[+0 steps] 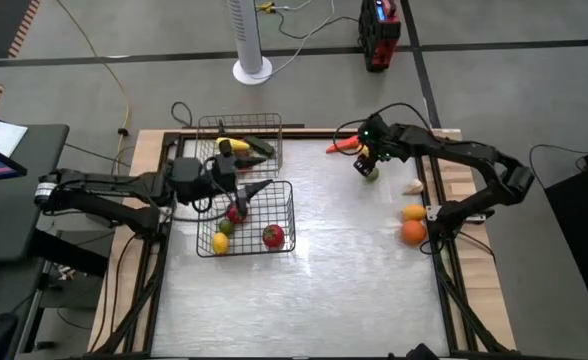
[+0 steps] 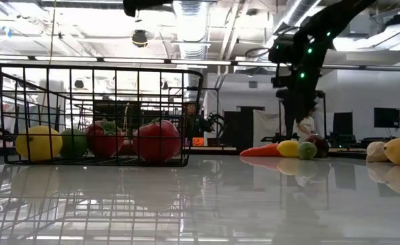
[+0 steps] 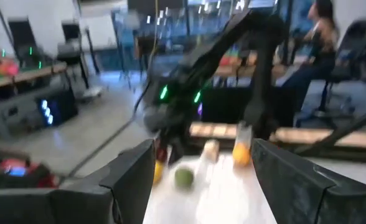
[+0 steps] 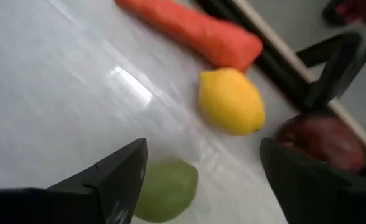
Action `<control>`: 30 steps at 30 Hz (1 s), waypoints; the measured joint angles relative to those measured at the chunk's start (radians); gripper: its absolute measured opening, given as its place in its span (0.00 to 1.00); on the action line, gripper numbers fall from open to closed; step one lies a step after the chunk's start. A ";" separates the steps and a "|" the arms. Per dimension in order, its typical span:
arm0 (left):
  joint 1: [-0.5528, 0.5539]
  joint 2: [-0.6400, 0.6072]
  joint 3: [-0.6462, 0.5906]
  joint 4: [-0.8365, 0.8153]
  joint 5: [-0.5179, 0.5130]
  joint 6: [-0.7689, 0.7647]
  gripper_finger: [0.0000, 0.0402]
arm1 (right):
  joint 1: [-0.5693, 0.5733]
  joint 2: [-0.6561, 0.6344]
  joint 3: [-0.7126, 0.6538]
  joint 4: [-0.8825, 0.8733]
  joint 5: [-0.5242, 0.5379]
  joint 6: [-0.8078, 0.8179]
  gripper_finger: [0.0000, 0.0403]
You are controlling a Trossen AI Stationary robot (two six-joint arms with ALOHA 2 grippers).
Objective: Sort produce into baskets
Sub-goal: Put the green lime into the bottom wire basket
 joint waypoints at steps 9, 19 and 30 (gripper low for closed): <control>-0.152 -0.003 -0.101 0.195 -0.210 0.076 0.63 | 0.009 0.047 -0.105 0.099 0.006 0.159 0.96; -0.234 -0.040 -0.102 0.123 -0.328 0.052 0.63 | 0.056 -0.035 -0.272 0.235 0.014 0.303 0.94; -0.240 -0.045 -0.181 0.146 -0.218 0.158 0.63 | 0.124 -0.028 -0.340 0.356 0.056 0.350 0.92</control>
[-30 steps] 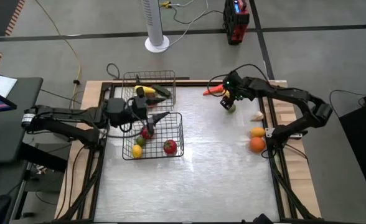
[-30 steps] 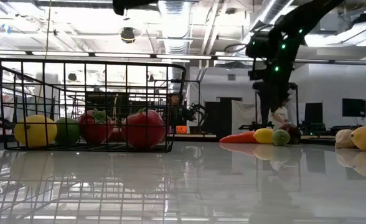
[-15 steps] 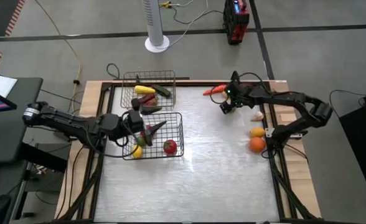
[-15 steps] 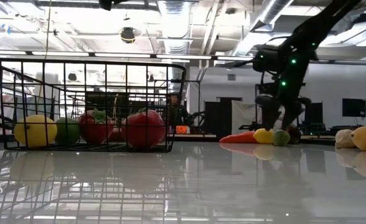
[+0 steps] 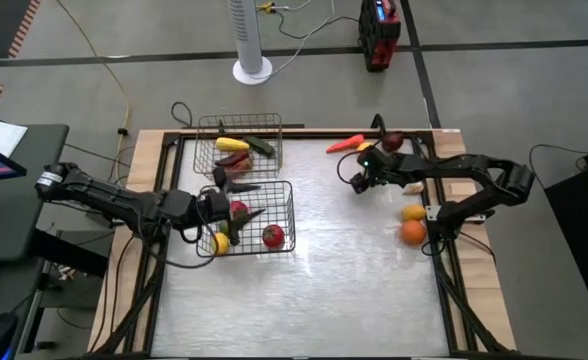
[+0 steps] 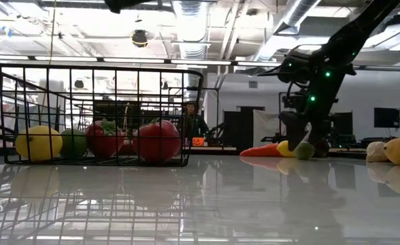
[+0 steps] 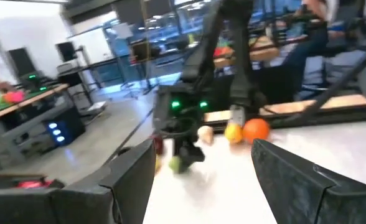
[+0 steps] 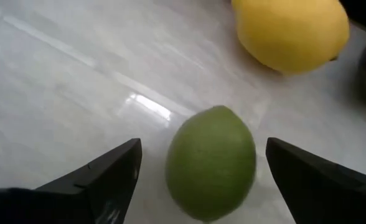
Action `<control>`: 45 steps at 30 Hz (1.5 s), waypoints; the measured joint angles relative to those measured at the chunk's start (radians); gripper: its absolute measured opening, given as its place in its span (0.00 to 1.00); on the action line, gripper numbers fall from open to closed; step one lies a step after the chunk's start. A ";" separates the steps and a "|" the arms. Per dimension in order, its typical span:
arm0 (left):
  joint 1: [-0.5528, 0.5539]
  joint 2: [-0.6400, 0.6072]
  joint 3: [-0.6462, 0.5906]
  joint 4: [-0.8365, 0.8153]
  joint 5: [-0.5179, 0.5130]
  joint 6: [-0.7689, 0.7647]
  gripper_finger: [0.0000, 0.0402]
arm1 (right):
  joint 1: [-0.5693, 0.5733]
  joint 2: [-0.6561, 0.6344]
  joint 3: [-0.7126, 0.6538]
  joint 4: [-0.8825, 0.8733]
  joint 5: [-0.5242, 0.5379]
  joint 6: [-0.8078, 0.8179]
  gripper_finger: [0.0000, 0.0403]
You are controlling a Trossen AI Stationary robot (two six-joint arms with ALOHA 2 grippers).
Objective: Sort produce into baskets
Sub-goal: Put the green lime into the bottom wire basket
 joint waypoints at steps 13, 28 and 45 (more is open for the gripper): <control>-0.041 -0.042 -0.005 -0.054 -0.224 -0.088 0.63 | -0.006 0.014 0.000 -0.056 0.001 -0.039 0.69; -0.037 -0.106 -0.005 -0.346 -0.149 -0.116 0.63 | 0.266 0.013 0.208 -0.045 -0.159 -0.103 0.58; -0.045 -0.148 -0.004 -0.189 -0.270 -0.225 0.63 | 0.657 0.076 0.395 0.481 -0.138 -0.291 0.59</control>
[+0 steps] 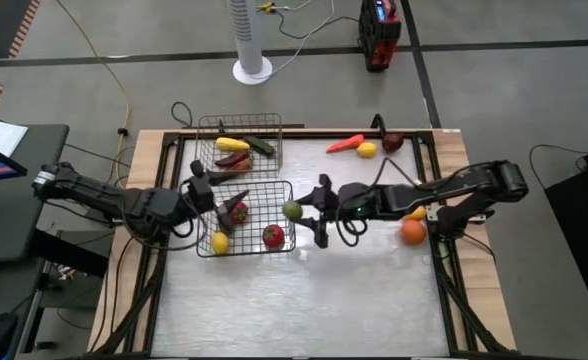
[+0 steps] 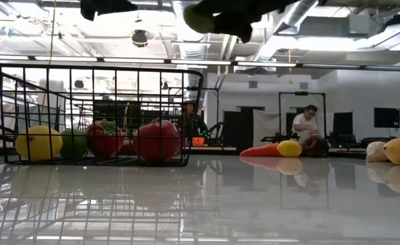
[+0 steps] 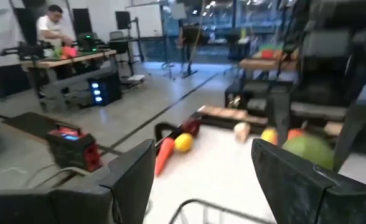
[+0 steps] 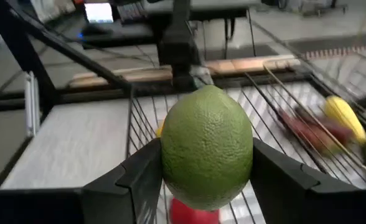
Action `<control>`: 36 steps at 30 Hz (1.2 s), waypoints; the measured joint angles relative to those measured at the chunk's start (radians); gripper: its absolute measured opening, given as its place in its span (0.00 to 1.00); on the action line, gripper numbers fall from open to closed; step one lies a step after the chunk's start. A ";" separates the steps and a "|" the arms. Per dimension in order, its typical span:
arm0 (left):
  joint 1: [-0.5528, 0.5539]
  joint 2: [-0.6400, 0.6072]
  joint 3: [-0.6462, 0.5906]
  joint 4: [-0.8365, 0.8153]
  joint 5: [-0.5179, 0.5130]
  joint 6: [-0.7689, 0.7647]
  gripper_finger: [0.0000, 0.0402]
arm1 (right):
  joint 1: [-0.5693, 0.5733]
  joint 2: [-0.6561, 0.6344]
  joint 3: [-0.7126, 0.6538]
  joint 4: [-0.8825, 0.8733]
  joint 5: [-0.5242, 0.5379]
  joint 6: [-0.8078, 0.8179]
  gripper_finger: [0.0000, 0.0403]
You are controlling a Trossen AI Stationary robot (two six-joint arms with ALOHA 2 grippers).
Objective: Sort produce into baskets
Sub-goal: Put the green lime into the bottom wire basket, then put the orange carrot into the top wire basket
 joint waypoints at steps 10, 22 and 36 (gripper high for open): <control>-0.047 -0.045 0.000 -0.002 0.019 0.001 0.63 | -0.044 0.290 0.199 -0.021 -0.106 -0.086 0.61; -0.046 -0.054 0.000 0.006 -0.011 0.122 0.63 | -0.133 0.256 0.346 -0.321 -0.154 -0.101 0.82; -0.045 -0.056 0.000 0.016 -0.028 0.146 0.63 | -0.499 0.079 0.151 -0.700 0.066 -0.148 0.82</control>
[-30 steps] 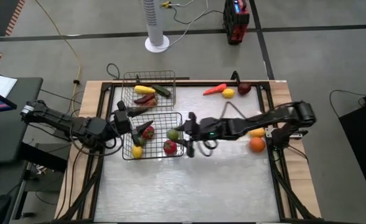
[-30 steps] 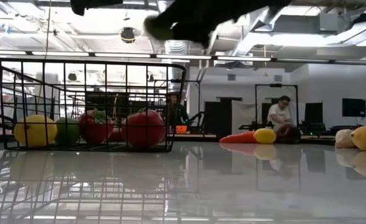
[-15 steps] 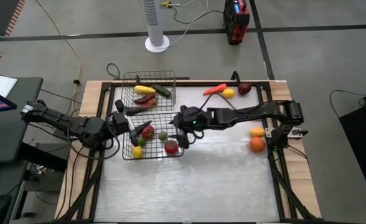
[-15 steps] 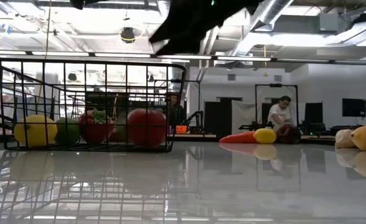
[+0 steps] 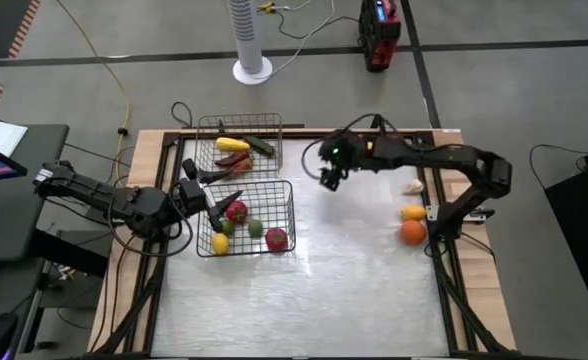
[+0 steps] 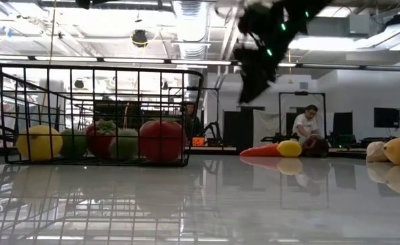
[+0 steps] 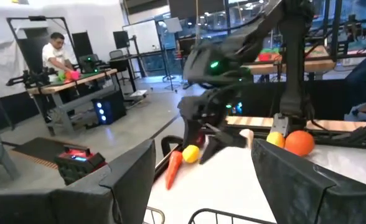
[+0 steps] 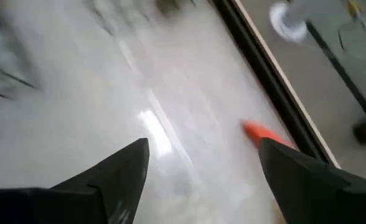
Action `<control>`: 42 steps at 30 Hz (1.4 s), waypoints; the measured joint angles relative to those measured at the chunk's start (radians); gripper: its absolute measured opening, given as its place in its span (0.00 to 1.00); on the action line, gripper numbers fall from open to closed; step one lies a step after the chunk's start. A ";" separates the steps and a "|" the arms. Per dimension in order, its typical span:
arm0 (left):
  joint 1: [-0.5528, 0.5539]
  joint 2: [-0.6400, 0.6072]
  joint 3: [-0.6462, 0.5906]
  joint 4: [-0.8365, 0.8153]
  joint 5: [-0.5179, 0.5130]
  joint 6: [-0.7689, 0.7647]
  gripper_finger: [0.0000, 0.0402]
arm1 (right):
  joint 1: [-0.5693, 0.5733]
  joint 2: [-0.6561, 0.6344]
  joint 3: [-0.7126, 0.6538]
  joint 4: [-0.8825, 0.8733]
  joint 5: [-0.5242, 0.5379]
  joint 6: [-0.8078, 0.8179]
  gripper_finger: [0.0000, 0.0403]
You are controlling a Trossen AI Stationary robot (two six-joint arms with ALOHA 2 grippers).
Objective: Sort produce into baskets
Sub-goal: Put the orange carrot into the top wire basket
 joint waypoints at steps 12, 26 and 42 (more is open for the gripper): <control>0.001 0.000 0.000 0.003 0.000 0.041 0.63 | -0.350 0.081 -0.079 0.077 -0.156 -0.254 0.90; 0.002 0.000 0.000 0.003 -0.015 0.179 0.63 | -0.414 0.334 0.105 0.007 -0.118 -0.554 0.85; 0.003 0.000 0.000 0.003 -0.034 0.261 0.63 | -0.401 0.387 0.114 -0.007 0.073 -0.621 0.52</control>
